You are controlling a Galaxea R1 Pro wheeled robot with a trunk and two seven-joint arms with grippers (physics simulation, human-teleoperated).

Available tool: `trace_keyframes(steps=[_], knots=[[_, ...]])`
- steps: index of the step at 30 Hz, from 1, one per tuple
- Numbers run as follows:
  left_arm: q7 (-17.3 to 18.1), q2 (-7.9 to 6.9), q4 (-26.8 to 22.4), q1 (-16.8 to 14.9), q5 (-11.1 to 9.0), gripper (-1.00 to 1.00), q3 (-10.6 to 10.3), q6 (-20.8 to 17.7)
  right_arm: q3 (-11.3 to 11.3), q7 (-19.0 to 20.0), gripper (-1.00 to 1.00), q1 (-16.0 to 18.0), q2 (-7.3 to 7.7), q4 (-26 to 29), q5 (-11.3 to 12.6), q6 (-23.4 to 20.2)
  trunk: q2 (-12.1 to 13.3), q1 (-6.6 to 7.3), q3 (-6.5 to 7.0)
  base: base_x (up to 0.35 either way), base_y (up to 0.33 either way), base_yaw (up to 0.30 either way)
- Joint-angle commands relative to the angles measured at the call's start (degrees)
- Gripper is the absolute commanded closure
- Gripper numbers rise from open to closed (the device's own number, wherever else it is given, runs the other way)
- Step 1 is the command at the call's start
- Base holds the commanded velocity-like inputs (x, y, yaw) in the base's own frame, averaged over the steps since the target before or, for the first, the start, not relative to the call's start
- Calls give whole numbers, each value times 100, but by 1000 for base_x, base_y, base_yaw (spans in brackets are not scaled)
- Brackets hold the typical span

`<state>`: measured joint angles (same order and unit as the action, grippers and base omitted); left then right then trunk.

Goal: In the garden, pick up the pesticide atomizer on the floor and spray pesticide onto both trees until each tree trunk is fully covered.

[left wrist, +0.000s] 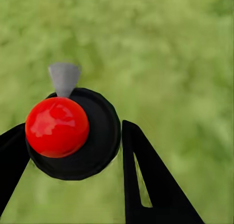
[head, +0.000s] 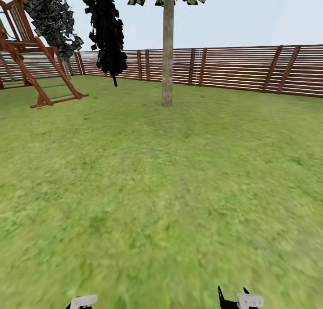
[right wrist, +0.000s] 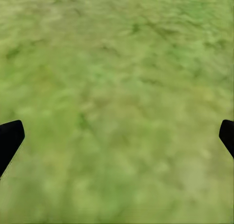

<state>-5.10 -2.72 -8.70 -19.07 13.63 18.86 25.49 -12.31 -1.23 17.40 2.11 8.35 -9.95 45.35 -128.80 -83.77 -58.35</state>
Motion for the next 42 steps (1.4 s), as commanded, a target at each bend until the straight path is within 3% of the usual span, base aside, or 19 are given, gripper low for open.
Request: trace_keyframes(steps=[1,42], knots=[[0,0,-1,0,0,100,1,0,0,0,-100,0,0,0,1,0,0,0,0,339,0,0],[0,0,-1,0,0,100,3,0,-8,-9,-100,-18,9,0,1,0,0,0,0,340,0,0]])
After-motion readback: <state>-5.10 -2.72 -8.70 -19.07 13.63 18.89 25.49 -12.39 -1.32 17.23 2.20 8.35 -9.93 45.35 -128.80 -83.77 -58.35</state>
